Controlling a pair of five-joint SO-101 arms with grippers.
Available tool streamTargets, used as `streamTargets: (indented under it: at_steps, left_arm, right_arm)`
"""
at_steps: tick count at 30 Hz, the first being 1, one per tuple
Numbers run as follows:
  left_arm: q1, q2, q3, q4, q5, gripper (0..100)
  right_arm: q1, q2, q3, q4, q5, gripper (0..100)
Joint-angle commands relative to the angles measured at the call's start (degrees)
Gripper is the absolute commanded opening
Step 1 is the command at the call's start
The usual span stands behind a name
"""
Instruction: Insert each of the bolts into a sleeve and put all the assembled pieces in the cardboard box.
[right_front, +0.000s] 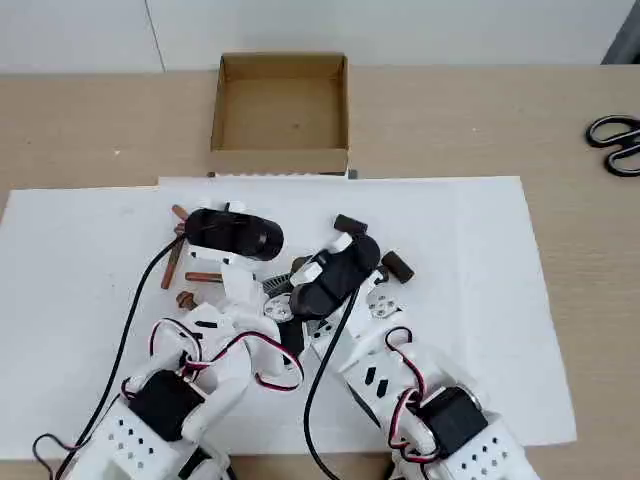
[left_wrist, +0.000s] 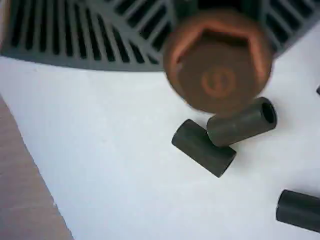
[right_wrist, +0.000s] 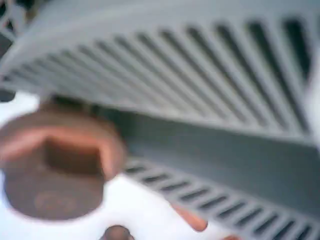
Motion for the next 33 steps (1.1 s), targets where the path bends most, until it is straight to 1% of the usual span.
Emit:
streamTargets:
  at_steps: [1, 4, 6, 12, 18, 19, 21, 26, 28, 29, 33]
  left_arm:
    - [2.55, 0.26, 0.75, 3.08, -1.05, 12]
    - [0.35, 0.26, 0.31, 4.66, -1.14, 27]
    - [-1.41, 0.26, -0.4, 6.24, -2.02, 33]
    - [-6.15, 0.26, -8.4, 12.13, -4.22, 33]
    - [-9.85, 0.26, -16.84, 14.07, -6.51, 33]
    - [-10.55, 0.09, -17.8, 14.07, -6.95, 31]
    - [-12.48, -0.09, -19.38, 14.07, -7.91, 25]
    - [-18.29, -0.09, -20.79, 13.8, -9.32, 0]
    - [-21.01, 0.26, -19.82, 14.07, -9.93, 2]
    - [-22.51, 0.26, -18.33, 13.71, -10.64, 1]
    - [-29.36, 0.18, -10.68, 11.16, -15.82, 1]
  right_arm:
    - [0.92, -0.84, -5.45, -1.63, 0.18, 0.3]
    - [0.92, -0.84, -5.45, -1.54, 0.18, 0.3]
    - [0.92, -0.84, -5.45, -1.45, 0.18, 0.3]
    - [0.92, -0.57, -5.1, -1.45, 0.18, 0.3]
    - [1.27, -0.48, -3.52, -1.45, 0.0, 0.3]
    - [1.36, -0.48, -3.43, -1.45, -0.09, 0.3]
    - [2.42, -0.4, -3.43, -1.54, -0.09, 0.3]
    - [7.69, -0.4, -2.99, -1.71, -0.09, 0.3]
    - [9.45, -0.31, -3.16, -2.07, -0.09, 0.3]
    - [9.98, -0.13, -3.25, -2.15, 0.09, 0.3]
    - [12.26, 6.73, -6.86, -6.9, -0.09, 0.3]
